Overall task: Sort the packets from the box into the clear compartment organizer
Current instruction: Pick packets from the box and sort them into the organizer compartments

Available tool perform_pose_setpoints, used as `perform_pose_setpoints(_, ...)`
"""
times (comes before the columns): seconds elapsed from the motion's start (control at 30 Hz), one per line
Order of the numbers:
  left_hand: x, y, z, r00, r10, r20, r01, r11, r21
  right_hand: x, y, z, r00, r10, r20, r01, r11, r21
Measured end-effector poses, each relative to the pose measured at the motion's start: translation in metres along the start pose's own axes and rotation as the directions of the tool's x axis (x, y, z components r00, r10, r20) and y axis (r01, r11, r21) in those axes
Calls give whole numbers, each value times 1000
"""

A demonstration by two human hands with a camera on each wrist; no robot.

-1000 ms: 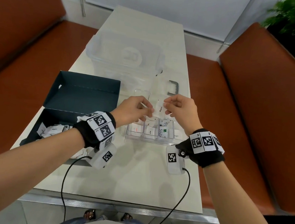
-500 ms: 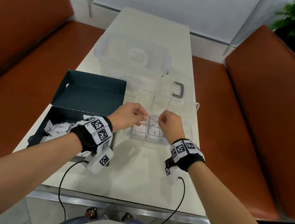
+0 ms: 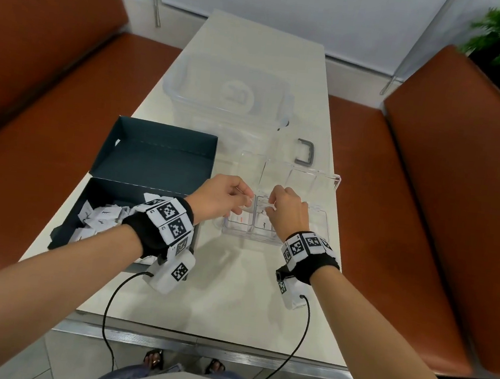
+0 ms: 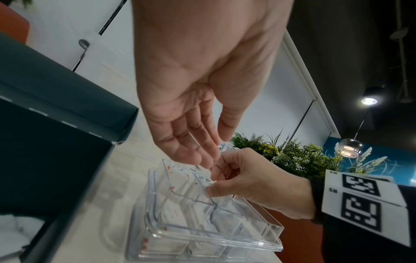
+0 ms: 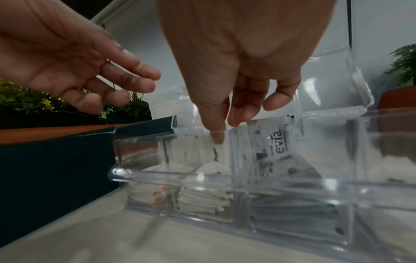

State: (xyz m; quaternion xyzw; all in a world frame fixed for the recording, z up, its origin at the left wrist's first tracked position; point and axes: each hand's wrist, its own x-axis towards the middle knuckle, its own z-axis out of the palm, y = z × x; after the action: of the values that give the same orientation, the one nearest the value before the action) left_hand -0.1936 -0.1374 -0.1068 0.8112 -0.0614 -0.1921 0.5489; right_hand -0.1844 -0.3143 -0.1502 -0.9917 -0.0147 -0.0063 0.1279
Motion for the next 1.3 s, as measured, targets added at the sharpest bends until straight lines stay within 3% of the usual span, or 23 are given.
perform_pose_setpoints(0.23,-2,1,-2,1000,-2,-3,2,1000,-11,6,-3,-1,999,-45,11,45,998,-46)
perform_pose_setpoints(0.57,-6,1,-5,1000,-7,3,7,1000,-21,12,-5,2,999,21,33,-18,997,-81)
perform_pose_setpoints(0.9,-11,-2,-15,999,-37,5,37,999,-25,4,-2,-10,995,-41,89,48,996,-79)
perform_pose_setpoints(1.1,-20,-3,-32,999,-41,-15,41,999,-5,3,-11,-41,990,-103,95,110,992,-69)
perform_pose_setpoints(1.3,-34,10,-70,999,-26,39,23,998,54,13,-55,-100,961,-276,-20,276,956,95)
